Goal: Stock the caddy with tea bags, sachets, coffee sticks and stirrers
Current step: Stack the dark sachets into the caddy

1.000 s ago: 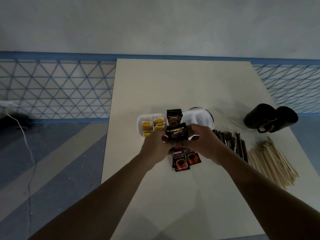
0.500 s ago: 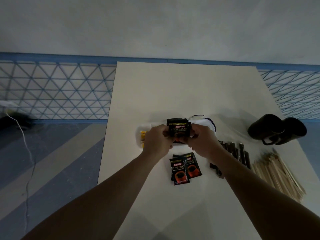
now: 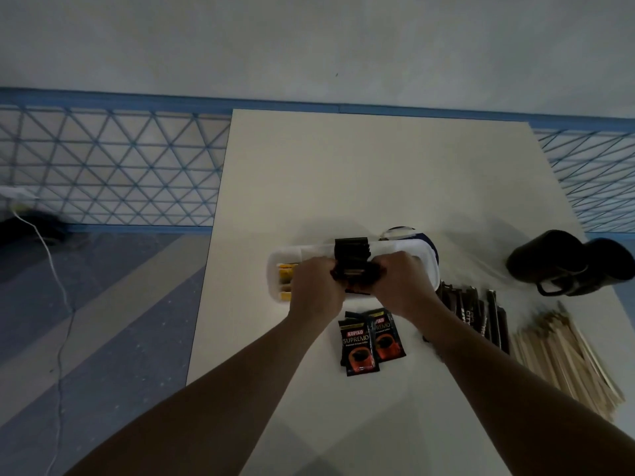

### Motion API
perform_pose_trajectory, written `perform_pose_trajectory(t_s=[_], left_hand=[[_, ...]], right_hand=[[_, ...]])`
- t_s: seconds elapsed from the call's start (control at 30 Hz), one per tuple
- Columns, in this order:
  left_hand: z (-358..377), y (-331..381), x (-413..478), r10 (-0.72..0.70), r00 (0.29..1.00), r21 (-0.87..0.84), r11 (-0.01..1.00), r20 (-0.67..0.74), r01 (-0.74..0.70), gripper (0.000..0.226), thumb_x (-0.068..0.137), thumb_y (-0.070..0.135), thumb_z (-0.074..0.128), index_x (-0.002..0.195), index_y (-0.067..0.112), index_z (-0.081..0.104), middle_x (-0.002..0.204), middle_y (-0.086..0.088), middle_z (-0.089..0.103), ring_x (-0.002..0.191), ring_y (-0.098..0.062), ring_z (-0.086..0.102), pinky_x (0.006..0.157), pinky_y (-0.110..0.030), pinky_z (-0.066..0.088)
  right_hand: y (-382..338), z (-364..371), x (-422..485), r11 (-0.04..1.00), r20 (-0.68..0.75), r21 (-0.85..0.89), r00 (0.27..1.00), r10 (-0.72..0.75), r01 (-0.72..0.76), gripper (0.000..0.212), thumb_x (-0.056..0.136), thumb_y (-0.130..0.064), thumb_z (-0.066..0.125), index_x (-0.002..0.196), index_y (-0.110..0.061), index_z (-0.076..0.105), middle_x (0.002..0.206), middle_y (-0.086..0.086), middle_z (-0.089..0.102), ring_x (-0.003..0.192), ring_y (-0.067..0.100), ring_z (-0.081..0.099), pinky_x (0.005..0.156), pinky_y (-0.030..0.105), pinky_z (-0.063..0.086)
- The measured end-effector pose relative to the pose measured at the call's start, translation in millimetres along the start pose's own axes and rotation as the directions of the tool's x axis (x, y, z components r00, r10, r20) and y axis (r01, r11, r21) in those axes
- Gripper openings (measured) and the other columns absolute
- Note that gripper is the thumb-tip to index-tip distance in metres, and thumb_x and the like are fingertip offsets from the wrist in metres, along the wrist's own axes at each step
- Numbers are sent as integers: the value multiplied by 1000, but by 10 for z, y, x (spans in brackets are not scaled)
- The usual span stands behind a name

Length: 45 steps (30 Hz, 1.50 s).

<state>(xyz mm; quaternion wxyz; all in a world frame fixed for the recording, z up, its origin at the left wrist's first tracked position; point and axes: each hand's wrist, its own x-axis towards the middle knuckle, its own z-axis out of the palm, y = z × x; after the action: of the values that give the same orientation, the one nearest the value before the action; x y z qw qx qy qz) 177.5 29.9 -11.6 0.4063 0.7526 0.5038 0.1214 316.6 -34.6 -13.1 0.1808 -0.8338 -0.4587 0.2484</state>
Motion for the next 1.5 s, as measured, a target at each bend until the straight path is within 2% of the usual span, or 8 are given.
perform_pose_trajectory(t_s=[0.23, 0.33, 0.43, 0.67, 0.8, 0.97, 1.2, 1.5], left_hand=[[-30, 13, -27, 52, 998, -33, 998, -28, -53, 11, 86, 10, 67, 95, 12, 72, 82, -3, 73, 68, -12, 62, 60, -14, 42], [-104, 23, -6, 51, 998, -80, 995, -24, -53, 23, 83, 8, 70, 105, 13, 71, 90, -2, 74, 74, -14, 66, 65, -19, 49], [-179, 7, 30, 43, 999, -69, 997, -30, -45, 31, 81, 8, 72, 111, 15, 69, 93, -2, 74, 81, -15, 67, 74, -30, 57], [-349, 3, 125, 57, 996, 2, 998, -69, -57, 32, 80, 7, 70, 111, 14, 65, 99, -4, 65, 82, -16, 61, 70, -30, 54], [-447, -57, 297, 92, 994, 97, 992, -65, -85, 41, 83, 8, 68, 124, 13, 63, 118, -8, 59, 102, -22, 59, 88, -33, 50], [-503, -113, 472, 80, 996, 188, 979, 35, -85, 38, 89, 6, 59, 126, 13, 66, 127, -8, 65, 114, -24, 62, 97, -33, 49], [-448, -116, 550, 105, 994, 187, 977, 7, -105, 24, 91, 9, 61, 110, 11, 74, 113, -8, 73, 104, -23, 68, 95, -36, 54], [-428, -136, 590, 121, 993, 177, 977, -2, -119, 23, 90, 8, 61, 108, 12, 75, 110, -8, 73, 104, -22, 67, 94, -30, 52]], right_hand=[[-31, 66, 16, 995, -40, -96, 998, -39, 35, 12, 83, -34, 78, 85, -23, 75, 66, -7, 68, 59, 11, 62, 57, 36, 58], [-55, -54, 17, 999, -52, -28, 998, -42, 41, 11, 82, -25, 80, 81, -26, 69, 63, -12, 62, 57, 6, 58, 54, 27, 51], [-58, -161, 7, 997, -106, 7, 991, -78, 79, 14, 82, -20, 80, 95, -22, 76, 69, -12, 65, 60, -4, 56, 56, 15, 41], [-137, -192, -8, 974, -139, -125, 969, -206, 189, 16, 84, -19, 76, 99, -23, 73, 82, -8, 74, 70, 11, 65, 62, 23, 48], [-203, -220, -8, 938, -157, -271, 952, -262, 214, 46, 78, -30, 79, 115, -26, 52, 105, -5, 63, 81, 16, 66, 61, 34, 56], [-318, -263, 164, 831, 87, -492, 964, -250, 260, 95, 66, -43, 88, 142, -28, 32, 133, 5, 41, 99, 23, 63, 66, 31, 51], [-327, -87, 372, 675, 202, -661, 944, -260, 328, 85, 69, -52, 82, 134, -20, 39, 118, 9, 47, 91, 24, 63, 62, 33, 45], [-302, -91, 459, 694, 180, -626, 931, -317, 357, 68, 73, -38, 81, 126, -17, 44, 105, 9, 53, 83, 27, 64, 58, 32, 41]])
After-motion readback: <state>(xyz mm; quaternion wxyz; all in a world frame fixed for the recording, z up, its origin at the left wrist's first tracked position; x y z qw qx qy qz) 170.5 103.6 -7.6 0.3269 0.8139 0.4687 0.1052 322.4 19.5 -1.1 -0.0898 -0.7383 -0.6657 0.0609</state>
